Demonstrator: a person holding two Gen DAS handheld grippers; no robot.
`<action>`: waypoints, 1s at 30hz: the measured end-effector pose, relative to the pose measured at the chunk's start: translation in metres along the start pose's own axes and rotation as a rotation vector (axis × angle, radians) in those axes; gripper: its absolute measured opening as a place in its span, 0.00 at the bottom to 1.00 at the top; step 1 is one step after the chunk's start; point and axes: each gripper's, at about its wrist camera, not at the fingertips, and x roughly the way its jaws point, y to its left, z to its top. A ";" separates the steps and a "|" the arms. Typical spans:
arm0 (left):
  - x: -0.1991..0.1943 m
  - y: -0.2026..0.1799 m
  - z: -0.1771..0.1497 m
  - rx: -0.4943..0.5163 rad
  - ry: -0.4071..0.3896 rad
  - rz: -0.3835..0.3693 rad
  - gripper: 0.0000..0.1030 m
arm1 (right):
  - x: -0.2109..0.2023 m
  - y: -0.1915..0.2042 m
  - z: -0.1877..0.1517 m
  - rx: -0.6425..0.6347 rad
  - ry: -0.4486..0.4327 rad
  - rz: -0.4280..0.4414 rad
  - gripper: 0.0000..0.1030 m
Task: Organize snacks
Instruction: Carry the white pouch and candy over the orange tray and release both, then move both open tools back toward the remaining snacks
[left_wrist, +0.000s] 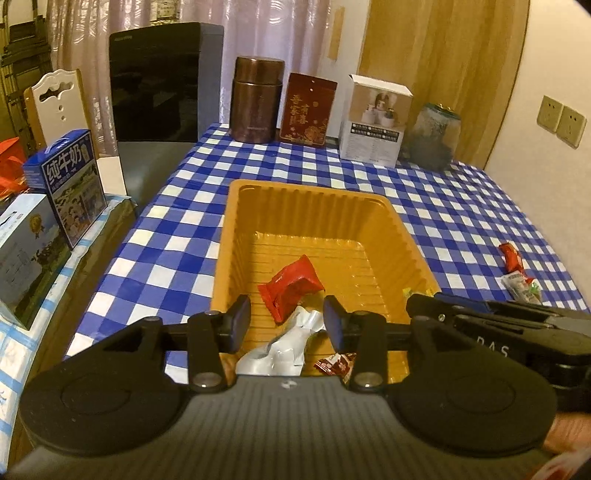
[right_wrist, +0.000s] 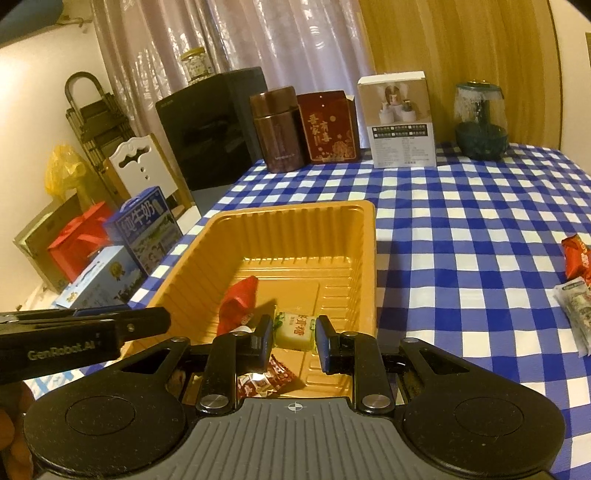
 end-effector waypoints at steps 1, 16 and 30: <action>-0.001 0.001 0.000 -0.001 -0.001 0.001 0.38 | 0.000 0.000 0.000 0.003 -0.004 0.002 0.24; -0.011 0.001 -0.002 -0.007 -0.003 0.006 0.39 | -0.028 -0.012 0.007 0.082 -0.093 -0.016 0.70; -0.045 -0.021 -0.006 0.020 -0.025 -0.038 0.45 | -0.093 -0.028 -0.015 0.134 -0.111 -0.157 0.70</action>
